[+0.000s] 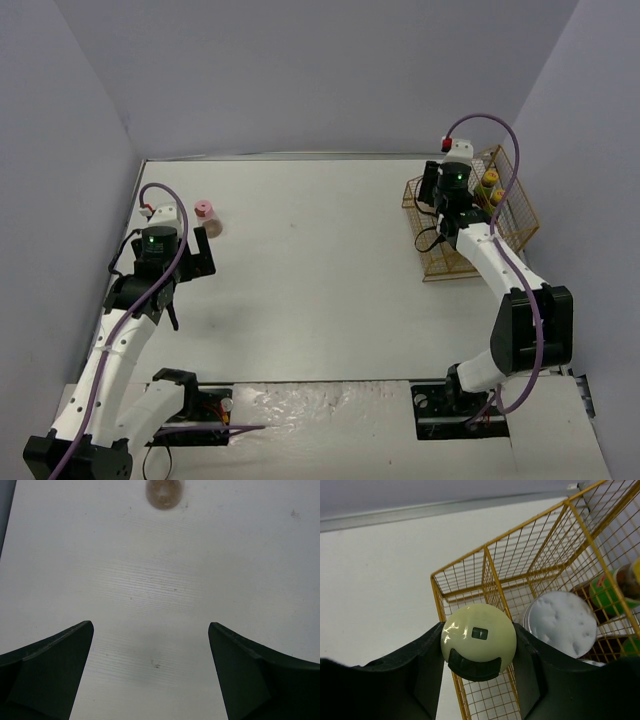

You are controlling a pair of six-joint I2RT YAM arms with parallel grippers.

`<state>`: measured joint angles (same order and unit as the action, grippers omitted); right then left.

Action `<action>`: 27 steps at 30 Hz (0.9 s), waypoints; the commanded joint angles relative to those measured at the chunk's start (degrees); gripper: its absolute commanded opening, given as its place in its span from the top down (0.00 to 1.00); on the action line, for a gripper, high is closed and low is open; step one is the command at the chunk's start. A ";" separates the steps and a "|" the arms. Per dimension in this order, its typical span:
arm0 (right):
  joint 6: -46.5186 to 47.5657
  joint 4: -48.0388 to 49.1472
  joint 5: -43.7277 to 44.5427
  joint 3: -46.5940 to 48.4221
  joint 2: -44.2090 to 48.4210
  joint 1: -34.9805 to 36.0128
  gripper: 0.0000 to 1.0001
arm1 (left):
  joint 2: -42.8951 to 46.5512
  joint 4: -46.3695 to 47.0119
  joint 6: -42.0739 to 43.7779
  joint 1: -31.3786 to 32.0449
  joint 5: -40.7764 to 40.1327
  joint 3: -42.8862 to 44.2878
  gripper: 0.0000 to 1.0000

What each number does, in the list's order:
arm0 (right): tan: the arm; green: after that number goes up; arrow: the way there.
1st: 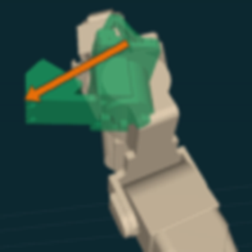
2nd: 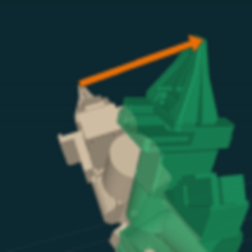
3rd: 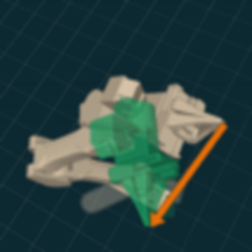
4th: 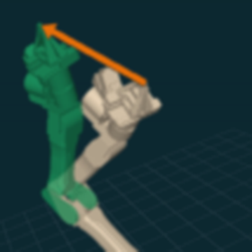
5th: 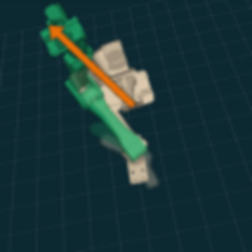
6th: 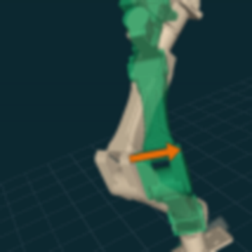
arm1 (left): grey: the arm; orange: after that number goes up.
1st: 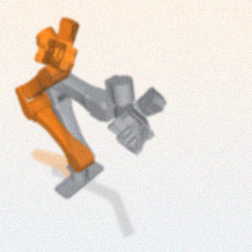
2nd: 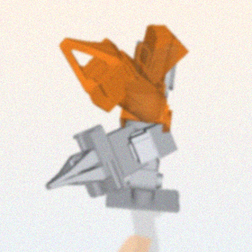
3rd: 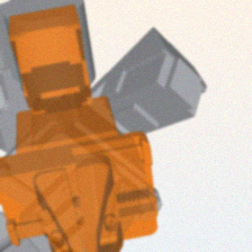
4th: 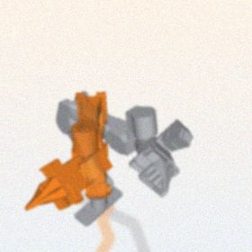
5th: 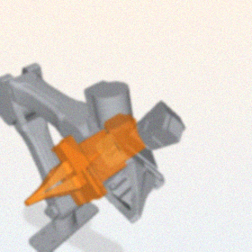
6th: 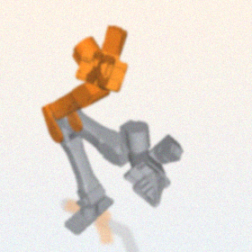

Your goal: Organize the condiment bottles

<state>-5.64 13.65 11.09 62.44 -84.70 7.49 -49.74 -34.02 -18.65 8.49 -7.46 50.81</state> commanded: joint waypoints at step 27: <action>-1.70 4.64 -5.30 -2.61 3.55 0.14 0.22 | -0.64 2.59 -0.57 -0.58 0.31 0.93 0.03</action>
<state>-6.47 17.34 7.26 56.29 -87.75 7.53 -50.15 -34.01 -18.66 8.49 -7.29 50.81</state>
